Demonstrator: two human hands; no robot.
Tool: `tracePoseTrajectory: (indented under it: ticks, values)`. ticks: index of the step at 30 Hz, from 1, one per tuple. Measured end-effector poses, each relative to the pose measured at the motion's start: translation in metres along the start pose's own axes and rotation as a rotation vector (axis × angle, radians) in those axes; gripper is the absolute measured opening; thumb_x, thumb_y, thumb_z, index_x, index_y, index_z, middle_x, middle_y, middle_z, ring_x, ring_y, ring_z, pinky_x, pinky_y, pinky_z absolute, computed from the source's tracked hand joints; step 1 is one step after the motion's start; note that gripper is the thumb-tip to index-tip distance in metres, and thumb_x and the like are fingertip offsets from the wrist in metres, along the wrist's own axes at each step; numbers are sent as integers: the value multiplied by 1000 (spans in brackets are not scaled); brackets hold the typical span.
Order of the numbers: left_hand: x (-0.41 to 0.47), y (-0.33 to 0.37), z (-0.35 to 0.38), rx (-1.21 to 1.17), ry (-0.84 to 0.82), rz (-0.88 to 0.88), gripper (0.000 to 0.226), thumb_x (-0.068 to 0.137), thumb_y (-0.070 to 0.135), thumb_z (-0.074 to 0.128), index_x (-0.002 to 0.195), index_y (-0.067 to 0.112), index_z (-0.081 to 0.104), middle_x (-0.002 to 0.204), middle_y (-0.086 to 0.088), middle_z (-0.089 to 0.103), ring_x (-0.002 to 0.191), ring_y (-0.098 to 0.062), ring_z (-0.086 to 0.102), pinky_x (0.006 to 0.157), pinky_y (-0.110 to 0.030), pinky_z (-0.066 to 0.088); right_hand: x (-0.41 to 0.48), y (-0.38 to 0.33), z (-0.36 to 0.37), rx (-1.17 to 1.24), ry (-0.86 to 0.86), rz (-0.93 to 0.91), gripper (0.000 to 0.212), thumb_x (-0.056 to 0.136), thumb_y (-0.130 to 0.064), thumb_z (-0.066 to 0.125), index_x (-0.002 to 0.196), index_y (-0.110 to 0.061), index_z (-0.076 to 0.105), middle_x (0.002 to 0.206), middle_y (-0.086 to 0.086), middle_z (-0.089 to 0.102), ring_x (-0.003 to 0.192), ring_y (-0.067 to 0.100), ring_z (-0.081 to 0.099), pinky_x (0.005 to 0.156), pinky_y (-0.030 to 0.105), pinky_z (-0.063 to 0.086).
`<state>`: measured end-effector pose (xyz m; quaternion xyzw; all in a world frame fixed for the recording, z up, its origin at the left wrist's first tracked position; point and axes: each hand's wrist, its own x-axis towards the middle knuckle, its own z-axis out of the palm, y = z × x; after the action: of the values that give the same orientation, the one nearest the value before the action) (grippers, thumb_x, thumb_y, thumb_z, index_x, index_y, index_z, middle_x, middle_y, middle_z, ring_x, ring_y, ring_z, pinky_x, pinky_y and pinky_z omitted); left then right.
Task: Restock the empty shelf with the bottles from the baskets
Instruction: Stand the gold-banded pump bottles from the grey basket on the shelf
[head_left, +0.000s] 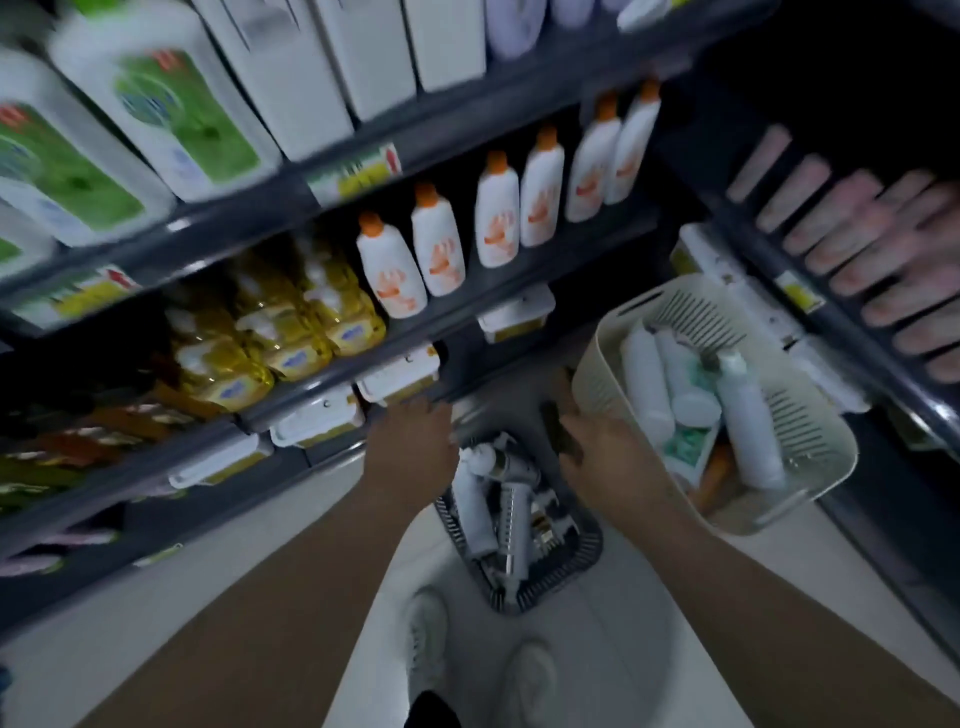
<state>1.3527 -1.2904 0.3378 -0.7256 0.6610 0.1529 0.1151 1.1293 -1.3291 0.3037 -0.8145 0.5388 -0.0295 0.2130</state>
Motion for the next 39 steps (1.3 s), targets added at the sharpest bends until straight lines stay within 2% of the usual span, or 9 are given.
tracePoseTrajectory:
  ticks: [4, 9, 14, 18, 25, 31, 33, 36, 39]
  values:
    - [36, -2, 95, -6, -58, 14, 42, 96, 36, 46, 134, 18, 46, 122, -6, 56, 110, -27, 56, 82, -36, 46, 3, 37, 93, 30, 3, 40, 13, 80, -15, 57, 67, -13, 55, 65, 3, 54, 56, 19, 46, 53, 30, 37]
    - [76, -12, 193, -60, -122, 9, 42, 91, 34, 52, 130, 18, 48, 117, -5, 58, 107, -26, 56, 80, -34, 43, 4, 66, 185, 68, -23, 158, 14, 85, -18, 63, 94, -8, 68, 80, 13, 67, 69, 32, 63, 63, 35, 52]
    - [124, -23, 293, -392, -167, -32, 55, 86, 30, 65, 135, 11, 50, 128, -12, 55, 117, -29, 54, 95, -38, 46, 15, 87, 264, 106, -69, 228, 33, 92, -16, 55, 124, -11, 61, 106, 10, 67, 96, 29, 61, 83, 38, 50]
    - [151, -11, 354, -652, -202, -139, 56, 87, 23, 69, 135, 1, 50, 130, -13, 59, 120, -25, 54, 98, -24, 39, 24, 106, 320, 173, -23, 250, 30, 89, -13, 59, 118, -11, 64, 100, 9, 69, 89, 27, 64, 79, 35, 52]
    - [195, 23, 425, -922, -181, -377, 78, 84, 43, 70, 142, 0, 39, 140, -9, 51, 127, -23, 50, 93, -17, 32, 21, 142, 384, 166, -21, 289, 34, 92, -16, 57, 126, -10, 61, 111, 10, 68, 100, 27, 62, 85, 34, 48]
    - [223, 36, 450, -947, -85, -574, 135, 36, 91, 46, 148, 16, 34, 148, -7, 42, 131, -27, 45, 109, -46, 38, 12, 161, 411, 176, -58, 347, 26, 92, -16, 57, 116, -9, 64, 108, 11, 66, 97, 28, 61, 83, 38, 51]
    - [217, 42, 441, -1024, -64, -543, 118, 52, 81, 58, 146, 12, 38, 145, -6, 46, 129, -25, 47, 108, -34, 37, 9, 161, 415, 180, -53, 359, 28, 92, -16, 57, 118, -9, 63, 111, 10, 66, 99, 28, 61, 82, 32, 48]
    - [206, 50, 436, -1212, 7, -478, 81, 74, 30, 82, 140, 6, 42, 132, 2, 53, 112, -10, 51, 83, -8, 34, 5, 155, 418, 216, -86, 412, 27, 94, -19, 54, 118, -11, 61, 105, 9, 68, 93, 27, 64, 75, 29, 46]
    - [194, 48, 421, -1274, 123, -415, 83, 69, 21, 86, 139, 10, 43, 133, 5, 53, 112, -5, 50, 90, -11, 37, 2, 148, 425, 330, -172, 473, 21, 94, -25, 54, 106, -9, 61, 98, 11, 68, 89, 29, 65, 76, 38, 53]
